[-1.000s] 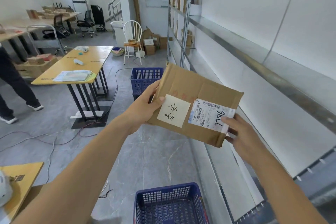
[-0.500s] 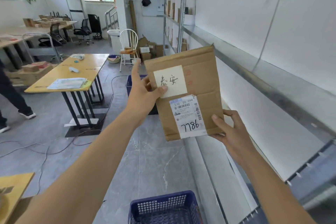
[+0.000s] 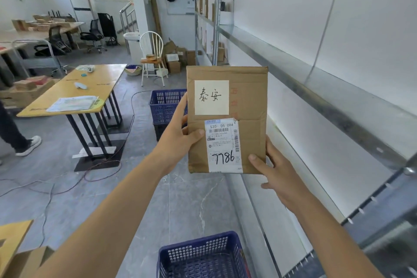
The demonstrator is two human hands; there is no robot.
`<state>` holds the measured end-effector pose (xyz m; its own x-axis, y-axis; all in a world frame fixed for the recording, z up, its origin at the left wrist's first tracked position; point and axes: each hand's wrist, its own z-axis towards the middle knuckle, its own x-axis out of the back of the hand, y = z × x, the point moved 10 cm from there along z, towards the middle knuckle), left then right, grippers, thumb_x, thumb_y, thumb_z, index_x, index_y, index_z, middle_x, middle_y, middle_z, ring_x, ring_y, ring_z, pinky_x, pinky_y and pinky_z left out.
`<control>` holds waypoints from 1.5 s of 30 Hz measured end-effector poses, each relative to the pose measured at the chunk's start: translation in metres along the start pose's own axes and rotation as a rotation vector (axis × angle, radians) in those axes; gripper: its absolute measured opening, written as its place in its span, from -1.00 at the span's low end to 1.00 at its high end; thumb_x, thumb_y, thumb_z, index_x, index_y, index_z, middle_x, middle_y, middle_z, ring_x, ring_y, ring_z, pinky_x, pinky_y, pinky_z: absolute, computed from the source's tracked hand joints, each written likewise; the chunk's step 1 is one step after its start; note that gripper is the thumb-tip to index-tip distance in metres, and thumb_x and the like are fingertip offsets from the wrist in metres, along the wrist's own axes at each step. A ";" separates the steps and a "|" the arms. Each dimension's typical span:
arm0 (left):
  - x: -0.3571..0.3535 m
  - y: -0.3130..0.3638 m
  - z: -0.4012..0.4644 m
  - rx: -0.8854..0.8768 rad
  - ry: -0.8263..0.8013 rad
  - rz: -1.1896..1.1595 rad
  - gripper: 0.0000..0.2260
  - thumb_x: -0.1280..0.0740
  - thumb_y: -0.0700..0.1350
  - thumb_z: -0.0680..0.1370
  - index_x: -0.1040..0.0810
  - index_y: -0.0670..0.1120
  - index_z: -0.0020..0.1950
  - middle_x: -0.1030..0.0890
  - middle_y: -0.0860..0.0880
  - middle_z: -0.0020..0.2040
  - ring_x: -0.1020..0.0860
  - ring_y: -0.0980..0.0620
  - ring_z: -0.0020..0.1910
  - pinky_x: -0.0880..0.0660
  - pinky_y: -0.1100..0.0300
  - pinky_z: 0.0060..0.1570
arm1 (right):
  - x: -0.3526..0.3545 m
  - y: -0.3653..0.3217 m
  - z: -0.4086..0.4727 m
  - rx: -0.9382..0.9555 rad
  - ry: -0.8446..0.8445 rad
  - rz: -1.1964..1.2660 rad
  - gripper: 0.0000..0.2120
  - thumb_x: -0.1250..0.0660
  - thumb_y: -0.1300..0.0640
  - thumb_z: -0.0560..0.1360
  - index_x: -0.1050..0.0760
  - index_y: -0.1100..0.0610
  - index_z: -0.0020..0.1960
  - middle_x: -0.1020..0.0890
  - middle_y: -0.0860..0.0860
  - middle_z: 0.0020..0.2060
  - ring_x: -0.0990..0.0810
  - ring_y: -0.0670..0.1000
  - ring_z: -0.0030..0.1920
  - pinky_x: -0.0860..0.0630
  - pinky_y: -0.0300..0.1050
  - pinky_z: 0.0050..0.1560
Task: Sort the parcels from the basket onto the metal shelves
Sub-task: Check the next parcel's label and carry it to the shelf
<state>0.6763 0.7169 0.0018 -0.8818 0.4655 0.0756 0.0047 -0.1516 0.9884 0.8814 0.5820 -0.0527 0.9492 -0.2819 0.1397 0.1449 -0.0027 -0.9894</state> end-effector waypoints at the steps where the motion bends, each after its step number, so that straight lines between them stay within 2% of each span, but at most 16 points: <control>1: -0.002 -0.002 0.000 0.007 -0.008 0.002 -0.16 -0.40 -0.31 0.61 -0.16 0.55 0.49 -0.66 0.38 0.10 -0.68 0.32 0.07 -0.67 0.26 -0.12 | 0.003 0.002 -0.002 0.006 0.012 -0.030 -0.37 -0.41 -0.14 0.56 -0.22 -0.53 0.50 -0.55 -0.55 0.26 -0.53 -0.47 0.23 -0.48 -0.11 0.14; 2: -0.005 -0.004 0.000 0.011 -0.017 0.000 -0.16 -0.40 -0.30 0.60 -0.17 0.57 0.47 -0.66 0.36 0.13 -0.68 0.29 0.09 -0.67 0.21 -0.07 | 0.008 0.003 -0.003 0.019 0.033 -0.037 -0.36 -0.41 -0.14 0.57 -0.22 -0.48 0.53 -0.55 -0.52 0.30 -0.50 -0.44 0.29 -0.45 -0.08 0.22; 4: -0.012 -0.005 -0.001 0.017 -0.038 -0.013 -0.17 -0.42 -0.30 0.59 -0.20 0.60 0.41 -0.63 0.26 0.25 -0.67 0.20 0.17 -0.64 0.10 0.08 | 0.020 0.006 -0.006 0.035 0.093 0.010 -0.36 -0.44 -0.14 0.53 -0.31 -0.31 0.55 -0.58 -0.32 0.40 -0.48 -0.18 0.45 -0.47 0.05 0.38; 5: -0.016 -0.005 -0.002 0.019 -0.051 -0.018 -0.19 -0.42 -0.29 0.59 -0.22 0.61 0.36 -0.62 0.19 0.31 -0.64 0.15 0.22 -0.63 0.05 0.14 | 0.025 0.008 -0.007 0.033 0.118 0.060 -0.39 -0.46 -0.11 0.51 -0.37 -0.24 0.51 -0.59 -0.24 0.40 -0.50 -0.09 0.46 -0.54 0.08 0.36; 8: -0.025 -0.010 -0.007 0.022 -0.112 -0.029 -0.25 -0.43 -0.29 0.58 -0.28 0.52 0.40 -0.60 0.11 0.39 -0.59 0.08 0.32 -0.59 -0.04 0.25 | 0.031 0.012 -0.017 0.012 0.181 0.176 -0.62 -0.48 0.04 0.56 -0.43 -0.18 0.29 -0.67 -0.19 0.30 -0.65 -0.07 0.31 -0.72 -0.10 -0.02; 10: -0.027 -0.013 -0.010 0.031 -0.147 -0.055 -0.29 -0.43 -0.26 0.59 -0.26 0.32 0.56 -0.58 0.06 0.43 -0.56 0.03 0.37 -0.54 -0.12 0.35 | 0.032 0.012 -0.027 0.017 0.231 0.150 -0.66 -0.47 0.08 0.57 -0.43 -0.16 0.24 -0.70 -0.22 0.24 -0.67 -0.07 0.27 -0.72 -0.07 0.00; 12: -0.029 -0.014 -0.012 0.036 -0.189 -0.079 -0.31 -0.44 -0.25 0.58 -0.25 0.18 0.60 -0.57 0.02 0.44 -0.54 -0.02 0.40 -0.50 -0.18 0.40 | 0.034 0.007 -0.041 0.030 0.291 0.148 -0.59 -0.51 0.03 0.50 -0.43 -0.15 0.26 -0.70 -0.20 0.26 -0.67 -0.09 0.28 -0.67 0.01 0.16; 15: -0.035 -0.015 -0.018 0.022 -0.282 -0.095 -0.36 -0.45 -0.24 0.57 -0.32 0.20 0.55 -0.59 0.04 0.41 -0.56 -0.02 0.38 -0.55 -0.12 0.34 | 0.032 -0.002 -0.068 0.038 0.346 0.144 -0.44 -0.53 0.05 0.47 -0.40 -0.24 0.38 -0.66 -0.21 0.33 -0.66 -0.13 0.29 -0.65 -0.09 0.16; 19: -0.052 -0.020 -0.039 0.008 -0.440 -0.141 -0.41 -0.54 -0.16 0.49 -0.43 0.33 0.36 -0.65 0.12 0.34 -0.63 0.09 0.30 -0.68 0.14 0.06 | 0.030 -0.006 -0.113 0.022 0.429 0.055 -0.36 -0.50 0.12 0.56 -0.37 -0.43 0.44 -0.64 -0.32 0.29 -0.69 -0.19 0.20 -0.68 -0.23 0.02; 21: -0.060 -0.023 -0.051 0.008 -0.509 -0.157 -0.36 -0.60 -0.12 0.40 -0.47 0.28 0.38 -0.67 0.13 0.31 -0.64 0.11 0.28 -0.68 0.16 0.02 | 0.032 -0.004 -0.140 -0.013 0.497 0.042 -0.32 -0.52 0.12 0.54 -0.37 -0.46 0.44 -0.64 -0.36 0.25 -0.70 -0.20 0.15 -0.66 -0.15 0.08; 26: -0.094 -0.029 -0.082 0.003 -0.702 -0.113 -0.25 -0.72 -0.10 0.21 -0.58 0.21 0.36 -0.69 0.11 0.31 -0.64 0.09 0.30 -0.67 -0.04 0.13 | 0.038 0.006 -0.217 -0.102 0.641 0.065 -0.16 -0.61 0.02 0.37 -0.31 -0.45 0.49 -0.71 -0.22 0.14 -0.73 -0.09 0.15 -0.67 0.12 0.11; 29: -0.128 -0.034 -0.108 0.018 -0.808 -0.081 -0.26 -0.71 -0.06 0.19 -0.59 0.26 0.33 -0.70 0.13 0.29 -0.64 0.09 0.30 -0.65 -0.12 0.17 | 0.044 0.014 -0.269 -0.153 0.731 0.070 -0.22 -0.57 0.08 0.47 -0.31 -0.45 0.49 -0.72 -0.20 0.09 -0.71 -0.02 0.19 -0.71 0.16 0.09; 33: -0.180 -0.040 -0.153 0.029 -0.939 -0.047 -0.30 -0.70 0.02 0.20 -0.59 0.30 0.30 -0.69 0.19 0.29 -0.64 0.16 0.27 -0.62 -0.18 0.23 | 0.053 0.023 -0.348 -0.213 0.878 0.049 -0.27 -0.54 0.03 0.52 -0.29 -0.45 0.51 -0.65 -0.02 0.23 -0.70 0.05 0.21 -0.70 0.25 0.14; 36: -0.221 -0.045 -0.196 0.039 -1.053 -0.043 -0.40 -0.68 0.06 0.21 -0.63 0.32 0.21 -0.68 0.24 0.28 -0.63 0.24 0.25 -0.61 -0.10 0.23 | 0.054 0.030 -0.412 -0.247 0.973 0.052 -0.30 -0.54 0.00 0.52 -0.32 -0.48 0.47 -0.63 0.05 0.24 -0.70 0.07 0.22 -0.69 0.26 0.15; 40: -0.280 -0.047 -0.267 0.085 -1.228 -0.099 -0.39 -0.70 0.00 0.20 -0.65 0.28 0.21 -0.70 0.18 0.27 -0.64 0.21 0.26 -0.69 0.15 0.06 | 0.053 0.031 -0.506 -0.268 1.125 0.065 -0.34 -0.54 0.01 0.53 -0.36 -0.51 0.43 -0.63 0.10 0.21 -0.74 0.02 0.14 -0.72 0.26 0.09; 45: -0.348 -0.034 -0.378 0.139 -1.429 -0.117 -0.41 -0.66 -0.03 0.20 -0.66 0.28 0.19 -0.73 0.14 0.24 -0.66 0.13 0.26 -0.62 0.08 0.17 | 0.040 0.023 -0.638 -0.261 1.325 0.081 -0.32 -0.56 -0.04 0.47 -0.37 -0.47 0.45 -0.64 0.12 0.20 -0.75 0.04 0.14 -0.74 0.22 0.03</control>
<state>0.8044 0.2303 -0.1080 0.3385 0.9407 -0.0236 0.0855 -0.0058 0.9963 0.7449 -0.0417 -0.0942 -0.0500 -0.9951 0.0858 -0.0960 -0.0807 -0.9921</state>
